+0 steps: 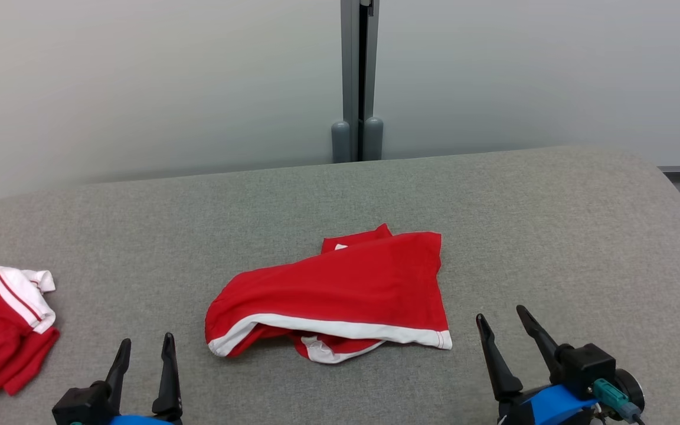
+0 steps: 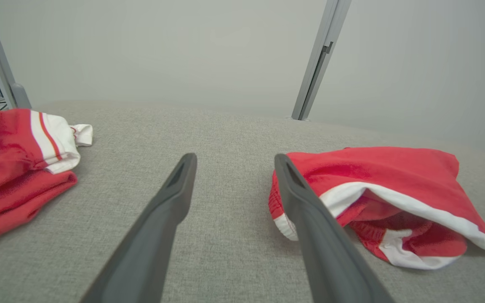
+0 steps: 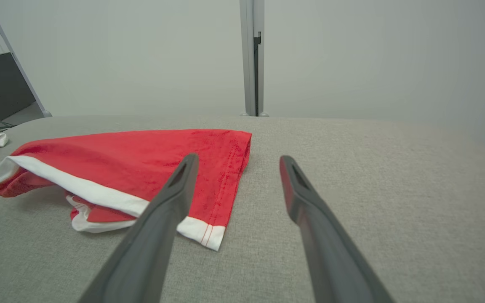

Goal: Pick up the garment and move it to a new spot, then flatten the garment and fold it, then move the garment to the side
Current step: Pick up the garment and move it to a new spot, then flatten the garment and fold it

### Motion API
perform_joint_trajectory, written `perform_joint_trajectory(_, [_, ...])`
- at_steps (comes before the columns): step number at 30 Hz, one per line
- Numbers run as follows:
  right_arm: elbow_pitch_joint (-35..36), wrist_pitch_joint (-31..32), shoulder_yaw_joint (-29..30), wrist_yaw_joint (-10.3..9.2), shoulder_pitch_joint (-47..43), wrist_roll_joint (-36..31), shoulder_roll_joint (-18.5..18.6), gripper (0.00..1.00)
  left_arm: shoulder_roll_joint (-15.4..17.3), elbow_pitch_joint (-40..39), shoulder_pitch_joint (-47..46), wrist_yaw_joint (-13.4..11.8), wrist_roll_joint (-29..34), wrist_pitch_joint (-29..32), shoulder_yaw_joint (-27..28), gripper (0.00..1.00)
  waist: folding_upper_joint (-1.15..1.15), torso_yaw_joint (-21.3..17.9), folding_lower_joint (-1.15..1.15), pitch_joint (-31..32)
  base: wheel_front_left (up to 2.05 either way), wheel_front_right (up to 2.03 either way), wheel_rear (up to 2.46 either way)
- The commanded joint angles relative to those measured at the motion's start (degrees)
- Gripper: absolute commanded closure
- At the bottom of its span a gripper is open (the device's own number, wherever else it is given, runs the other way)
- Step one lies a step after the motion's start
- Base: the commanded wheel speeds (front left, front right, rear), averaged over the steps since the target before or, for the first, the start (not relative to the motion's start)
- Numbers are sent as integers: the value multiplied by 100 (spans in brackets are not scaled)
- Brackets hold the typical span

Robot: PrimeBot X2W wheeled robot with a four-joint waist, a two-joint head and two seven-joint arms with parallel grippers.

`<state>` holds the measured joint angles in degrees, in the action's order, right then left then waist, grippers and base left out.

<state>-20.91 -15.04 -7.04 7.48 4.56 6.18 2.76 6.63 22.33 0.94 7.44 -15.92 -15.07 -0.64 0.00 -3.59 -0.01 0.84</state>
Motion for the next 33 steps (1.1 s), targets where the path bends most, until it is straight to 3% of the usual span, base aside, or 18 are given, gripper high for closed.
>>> perform_joint_trajectory(1, [-100, -22, -10, 3, 14, -4, 23, 0, -21, -15, -31, 9, 7, -15, -54, 0, 0, 55, 1, -63, 0, 0, 0])
perform_joint_trajectory(19, [-1776, -22, 219, 2, 726, 67, 26, 0, 393, -244, -377, 9, -629, -15, -759, 0, 0, 840, 1, -843, 0, 0, 0])
perform_joint_trajectory(33, [-1796, -8, -49, 4, 734, 138, 19, 0, 509, -314, -491, 9, -779, -15, -842, 0, 0, 869, 1, -1063, 0, 0, 0])
